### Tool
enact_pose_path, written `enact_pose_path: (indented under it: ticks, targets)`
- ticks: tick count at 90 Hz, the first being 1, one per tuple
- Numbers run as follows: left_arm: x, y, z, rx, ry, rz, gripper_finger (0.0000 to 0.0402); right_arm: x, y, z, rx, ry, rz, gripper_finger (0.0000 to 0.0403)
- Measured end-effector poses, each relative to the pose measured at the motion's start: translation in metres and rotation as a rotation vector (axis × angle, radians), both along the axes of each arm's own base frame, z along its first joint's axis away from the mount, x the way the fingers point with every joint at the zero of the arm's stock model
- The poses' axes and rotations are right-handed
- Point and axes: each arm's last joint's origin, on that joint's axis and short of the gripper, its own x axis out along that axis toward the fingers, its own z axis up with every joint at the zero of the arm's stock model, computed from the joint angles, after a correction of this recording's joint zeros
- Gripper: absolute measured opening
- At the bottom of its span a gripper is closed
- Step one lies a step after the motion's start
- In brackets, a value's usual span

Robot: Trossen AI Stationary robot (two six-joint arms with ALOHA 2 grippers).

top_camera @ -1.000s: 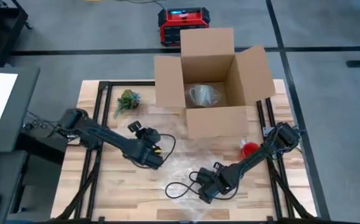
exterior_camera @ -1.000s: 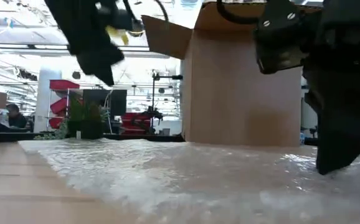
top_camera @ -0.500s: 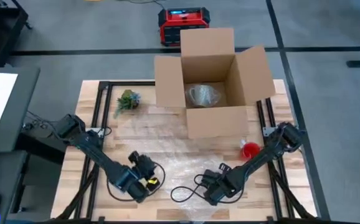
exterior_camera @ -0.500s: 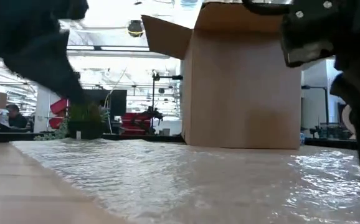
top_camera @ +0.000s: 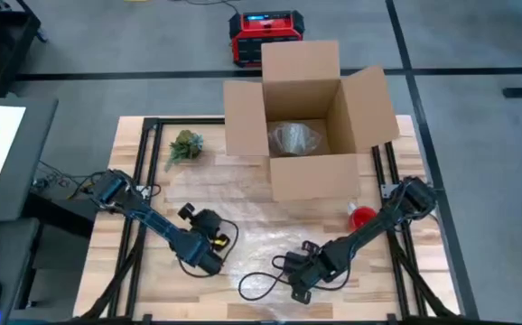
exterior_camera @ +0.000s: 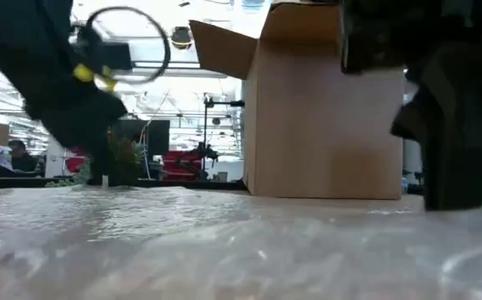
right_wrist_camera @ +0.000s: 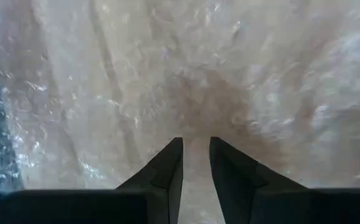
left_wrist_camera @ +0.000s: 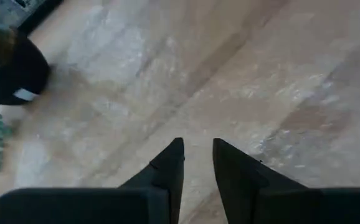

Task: Wrap mug
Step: Prepare the transparent bubble wrap, then wrap the red mug with the transparent bubble wrap

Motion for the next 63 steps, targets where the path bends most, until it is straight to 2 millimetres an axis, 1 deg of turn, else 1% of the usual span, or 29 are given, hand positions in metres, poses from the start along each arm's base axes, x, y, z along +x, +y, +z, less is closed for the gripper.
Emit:
enact_pose_path:
  ticks: [5,14,23,28,37,46,53,63]
  targets:
    - [-0.001,-0.003,0.011,0.005,0.006,-0.012,0.0065,-0.002,0.004,0.011,-0.005,-0.028,0.017,0.0070]
    - [-0.001,-0.014,0.030,-0.021,-0.029,-0.056,0.0065,-0.012,0.009,0.024,-0.024,-0.039,0.019,0.0070]
    - [-0.002,-0.027,0.040,-0.057,-0.073,-0.107,0.0065,-0.028,0.011,0.039,-0.079,-0.045,-0.023,0.0070]
    - [-0.002,-0.035,0.042,-0.079,-0.097,-0.142,0.0065,-0.039,0.011,0.046,-0.125,-0.042,-0.063,0.0070]
    - [-0.002,-0.046,0.041,-0.101,-0.117,-0.203,0.0065,-0.059,0.010,0.053,-0.215,-0.007,-0.135,0.0070]
    - [-0.003,-0.053,0.041,-0.117,-0.133,-0.243,0.0065,-0.076,0.010,0.061,-0.253,0.024,-0.188,0.0070]
    - [-0.002,-0.057,0.041,-0.133,-0.154,-0.259,0.0065,-0.086,0.010,0.064,-0.278,0.051,-0.217,0.0070]
    - [-0.002,-0.064,0.038,-0.160,-0.189,-0.286,0.0065,-0.093,0.008,0.064,-0.319,0.088,-0.242,0.0070]
